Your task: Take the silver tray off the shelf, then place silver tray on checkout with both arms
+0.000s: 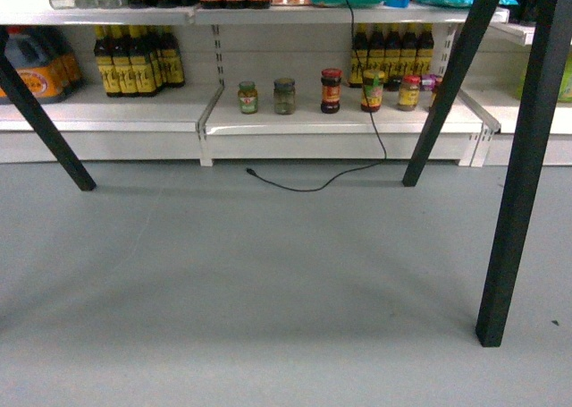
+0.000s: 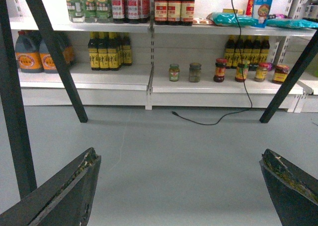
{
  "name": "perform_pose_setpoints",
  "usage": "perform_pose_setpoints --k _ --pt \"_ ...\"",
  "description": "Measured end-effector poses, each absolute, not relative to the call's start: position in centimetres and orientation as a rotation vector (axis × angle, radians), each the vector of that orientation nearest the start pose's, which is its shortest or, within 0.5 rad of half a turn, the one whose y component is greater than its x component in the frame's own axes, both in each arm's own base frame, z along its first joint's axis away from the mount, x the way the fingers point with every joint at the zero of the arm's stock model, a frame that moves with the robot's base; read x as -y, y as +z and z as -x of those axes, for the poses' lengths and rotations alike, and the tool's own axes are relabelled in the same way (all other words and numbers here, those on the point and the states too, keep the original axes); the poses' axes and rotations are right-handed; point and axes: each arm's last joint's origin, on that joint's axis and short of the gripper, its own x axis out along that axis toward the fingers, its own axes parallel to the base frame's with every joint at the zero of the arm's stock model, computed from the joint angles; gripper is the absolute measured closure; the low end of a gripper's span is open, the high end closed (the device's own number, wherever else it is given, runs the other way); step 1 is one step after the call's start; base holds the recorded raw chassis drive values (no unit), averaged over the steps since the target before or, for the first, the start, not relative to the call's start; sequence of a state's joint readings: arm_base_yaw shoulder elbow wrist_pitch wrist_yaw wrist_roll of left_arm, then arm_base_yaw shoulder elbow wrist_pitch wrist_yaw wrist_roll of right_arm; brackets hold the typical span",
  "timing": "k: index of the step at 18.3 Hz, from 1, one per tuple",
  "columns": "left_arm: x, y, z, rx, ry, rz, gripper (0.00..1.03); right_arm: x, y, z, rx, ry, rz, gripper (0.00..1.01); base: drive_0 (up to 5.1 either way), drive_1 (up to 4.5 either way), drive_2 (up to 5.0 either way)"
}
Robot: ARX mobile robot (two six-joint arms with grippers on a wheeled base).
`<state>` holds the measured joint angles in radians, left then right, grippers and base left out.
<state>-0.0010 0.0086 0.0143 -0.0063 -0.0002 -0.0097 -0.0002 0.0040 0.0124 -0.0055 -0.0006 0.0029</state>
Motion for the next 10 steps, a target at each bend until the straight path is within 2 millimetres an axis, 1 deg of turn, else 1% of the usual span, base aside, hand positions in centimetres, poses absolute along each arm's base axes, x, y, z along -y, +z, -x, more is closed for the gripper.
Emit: perform_pose_setpoints --k 10 --pt "0.01 16.71 -9.74 0.000 -0.001 0.010 0.05 0.00 16.69 -9.72 0.003 0.000 -0.003 0.03 0.0 0.00 0.0"
